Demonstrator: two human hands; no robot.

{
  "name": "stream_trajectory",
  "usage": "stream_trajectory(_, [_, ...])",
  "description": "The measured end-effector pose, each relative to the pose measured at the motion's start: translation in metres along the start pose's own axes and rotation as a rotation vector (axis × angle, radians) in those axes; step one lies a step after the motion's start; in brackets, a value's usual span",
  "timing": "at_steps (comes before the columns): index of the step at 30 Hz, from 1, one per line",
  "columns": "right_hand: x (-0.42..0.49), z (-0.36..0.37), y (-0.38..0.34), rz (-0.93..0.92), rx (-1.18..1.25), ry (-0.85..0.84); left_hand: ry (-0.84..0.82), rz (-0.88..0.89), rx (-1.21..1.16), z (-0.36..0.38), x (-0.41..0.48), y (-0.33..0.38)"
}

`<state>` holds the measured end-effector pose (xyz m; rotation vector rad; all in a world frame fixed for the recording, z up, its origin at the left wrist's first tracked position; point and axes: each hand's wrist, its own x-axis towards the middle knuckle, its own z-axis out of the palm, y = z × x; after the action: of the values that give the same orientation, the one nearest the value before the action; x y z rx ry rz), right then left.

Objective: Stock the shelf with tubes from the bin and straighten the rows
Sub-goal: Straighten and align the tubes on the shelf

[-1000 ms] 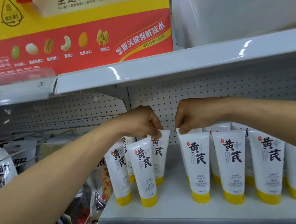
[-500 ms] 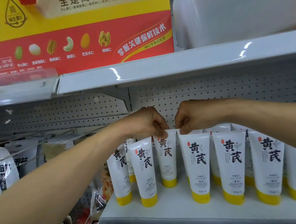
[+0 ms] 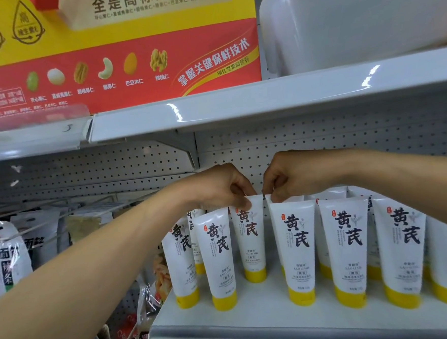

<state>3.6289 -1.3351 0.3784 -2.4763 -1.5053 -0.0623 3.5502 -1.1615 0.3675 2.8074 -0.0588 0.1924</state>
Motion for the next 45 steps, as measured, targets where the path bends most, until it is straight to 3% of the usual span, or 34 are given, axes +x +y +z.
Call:
stream_trajectory(7, [-0.012, -0.004, -0.003, -0.084, 0.053, 0.15, 0.189, 0.026, -0.013, -0.004, -0.022, 0.006])
stream_trajectory(13, [-0.032, 0.004, -0.01, -0.101, -0.01, 0.07, 0.319, -0.061, 0.177, 0.002, -0.066, 0.011])
stream_trajectory(16, [-0.04, 0.01, -0.008, -0.071, -0.034, 0.015, 0.272, -0.18, 0.318, 0.006, -0.081, 0.009])
stream_trajectory(19, [-0.043, 0.017, -0.007, -0.034, -0.091, 0.003, 0.208, -0.235, 0.285, 0.014, -0.085, 0.008])
stream_trajectory(29, [-0.044, 0.022, -0.005, -0.033, -0.112, 0.003, 0.139, -0.065, -0.161, 0.026, -0.064, 0.004])
stream_trajectory(45, [-0.047, 0.022, -0.007, -0.035, -0.083, 0.004, 0.108, -0.029, -0.176, 0.03, -0.047, 0.013])
